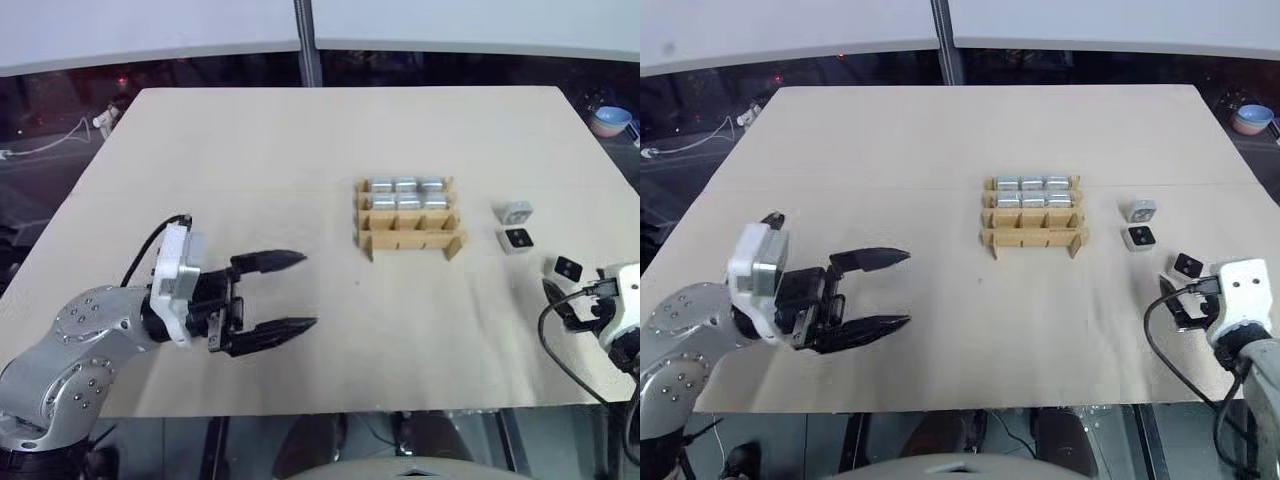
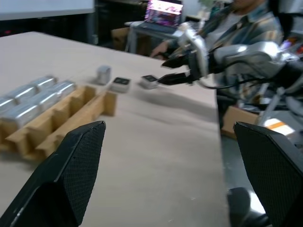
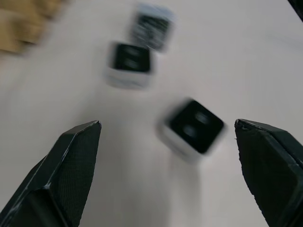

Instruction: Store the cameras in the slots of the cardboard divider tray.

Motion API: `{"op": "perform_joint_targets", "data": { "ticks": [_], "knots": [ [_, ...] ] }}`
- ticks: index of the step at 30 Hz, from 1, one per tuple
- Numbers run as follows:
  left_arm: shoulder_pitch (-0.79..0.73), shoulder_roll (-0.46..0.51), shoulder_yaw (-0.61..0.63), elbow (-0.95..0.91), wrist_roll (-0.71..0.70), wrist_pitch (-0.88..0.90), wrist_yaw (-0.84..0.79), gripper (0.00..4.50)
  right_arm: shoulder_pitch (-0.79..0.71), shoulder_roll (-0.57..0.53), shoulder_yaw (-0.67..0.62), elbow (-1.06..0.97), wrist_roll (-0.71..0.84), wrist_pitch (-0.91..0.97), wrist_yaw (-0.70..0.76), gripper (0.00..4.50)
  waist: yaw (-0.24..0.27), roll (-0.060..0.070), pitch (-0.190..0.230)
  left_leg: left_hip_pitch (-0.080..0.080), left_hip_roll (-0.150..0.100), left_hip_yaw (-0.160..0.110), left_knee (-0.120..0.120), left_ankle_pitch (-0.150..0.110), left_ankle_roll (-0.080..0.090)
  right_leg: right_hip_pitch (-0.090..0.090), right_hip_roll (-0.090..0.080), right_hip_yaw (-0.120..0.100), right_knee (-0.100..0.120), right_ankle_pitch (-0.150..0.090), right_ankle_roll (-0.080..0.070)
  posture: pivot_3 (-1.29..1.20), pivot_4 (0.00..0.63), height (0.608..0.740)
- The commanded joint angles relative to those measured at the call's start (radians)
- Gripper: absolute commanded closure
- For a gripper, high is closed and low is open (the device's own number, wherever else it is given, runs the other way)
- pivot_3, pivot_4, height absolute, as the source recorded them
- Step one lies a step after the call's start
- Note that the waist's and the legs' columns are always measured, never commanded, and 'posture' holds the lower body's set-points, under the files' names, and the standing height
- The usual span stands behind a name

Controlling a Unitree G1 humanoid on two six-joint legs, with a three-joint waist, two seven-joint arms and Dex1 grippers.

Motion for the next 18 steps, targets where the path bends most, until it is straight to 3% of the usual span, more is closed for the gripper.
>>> {"op": "perform_joint_targets", "data": {
  "ticks": [1,8,18],
  "knots": [
    [-0.033,0.015,-0.009,-0.015,-0.017,-0.005,-0.027,0.0,-0.043,0.026,0.005,0.018,-0.009,0.062,-0.069,0.01,-0.001,0.001,0.0,0.0,0.0,0.0,0.0,0.0,0.0,0.0,0.0,0.0,0.0,0.0,0.0,0.0,0.15,0.74],
    [-0.044,0.002,-0.03,-0.013,0.011,-0.018,-0.024,0.0,-0.189,0.149,0.035,0.097,-0.054,0.124,-0.25,0.01,-0.01,0.001,0.0,0.0,0.0,0.001,-0.001,0.0,0.0,-0.001,0.0,0.001,-0.001,0.0,0.0,0.0,0.15,0.74],
    [0.003,0.003,-0.002,-0.01,0.021,-0.043,-0.038,0.0,-0.327,0.252,0.035,0.152,-0.085,0.139,-0.387,0.01,-0.025,0.002,0.001,-0.001,0.0,0.001,-0.003,0.0,0.0,-0.003,0.0,0.001,-0.001,0.0,0.0,0.0,0.15,0.74]
  ]
}}
